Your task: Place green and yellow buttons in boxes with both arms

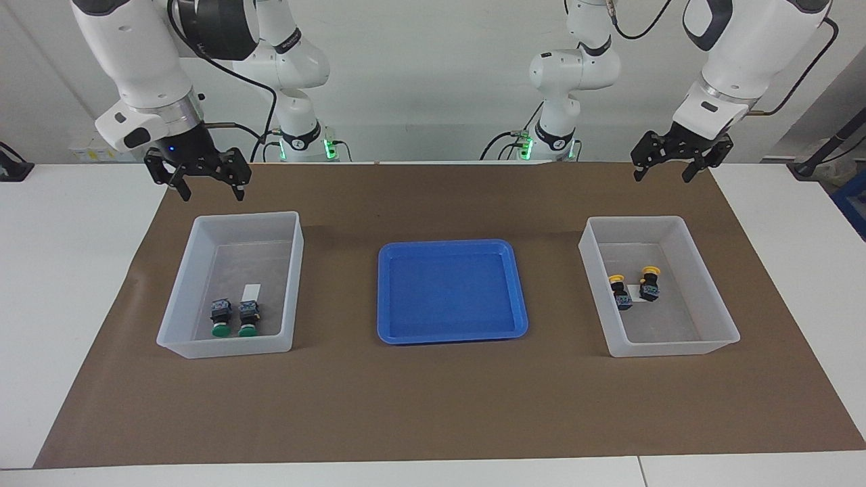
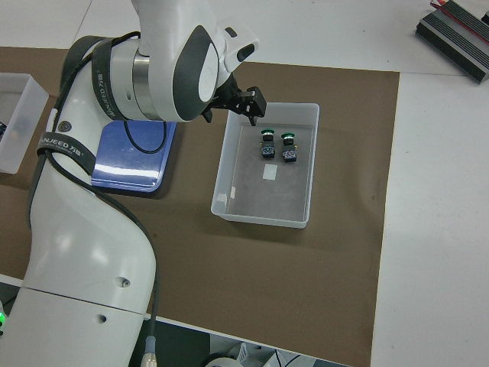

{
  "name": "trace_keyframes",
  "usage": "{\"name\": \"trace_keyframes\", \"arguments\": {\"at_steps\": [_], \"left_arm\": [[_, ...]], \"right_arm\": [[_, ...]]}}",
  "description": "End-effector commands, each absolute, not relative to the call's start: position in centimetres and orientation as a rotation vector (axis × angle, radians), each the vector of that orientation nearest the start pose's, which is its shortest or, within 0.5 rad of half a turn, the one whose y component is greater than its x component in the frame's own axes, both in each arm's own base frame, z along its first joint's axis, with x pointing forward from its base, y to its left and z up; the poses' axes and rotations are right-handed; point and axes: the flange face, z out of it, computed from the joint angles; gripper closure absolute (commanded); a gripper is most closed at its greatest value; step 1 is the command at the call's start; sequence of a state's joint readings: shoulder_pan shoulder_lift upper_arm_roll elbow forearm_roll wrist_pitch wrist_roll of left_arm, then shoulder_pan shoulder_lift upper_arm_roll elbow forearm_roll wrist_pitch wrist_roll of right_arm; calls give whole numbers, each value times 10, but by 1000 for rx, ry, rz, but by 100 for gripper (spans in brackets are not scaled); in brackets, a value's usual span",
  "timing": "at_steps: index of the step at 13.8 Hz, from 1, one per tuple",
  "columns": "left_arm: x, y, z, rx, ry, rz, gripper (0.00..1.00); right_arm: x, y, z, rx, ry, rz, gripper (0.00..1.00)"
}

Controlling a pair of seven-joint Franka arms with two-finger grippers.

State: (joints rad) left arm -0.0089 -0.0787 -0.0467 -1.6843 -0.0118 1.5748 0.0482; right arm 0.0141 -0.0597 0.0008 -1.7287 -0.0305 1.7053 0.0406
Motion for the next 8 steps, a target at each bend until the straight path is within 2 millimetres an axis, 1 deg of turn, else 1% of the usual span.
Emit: {"name": "trace_keyframes", "arguments": {"at_steps": [1, 4, 8], "left_arm": [[520, -32, 612, -3133, 153, 43, 0], [519, -35, 613, -3132, 165, 43, 0], [520, -31, 612, -3133, 149, 39, 0]], "right_arm": [[543, 7, 597, -3185, 78, -33, 0], [542, 9, 596, -3185, 76, -18, 0], [540, 5, 593, -3184, 130, -9, 0]]}}
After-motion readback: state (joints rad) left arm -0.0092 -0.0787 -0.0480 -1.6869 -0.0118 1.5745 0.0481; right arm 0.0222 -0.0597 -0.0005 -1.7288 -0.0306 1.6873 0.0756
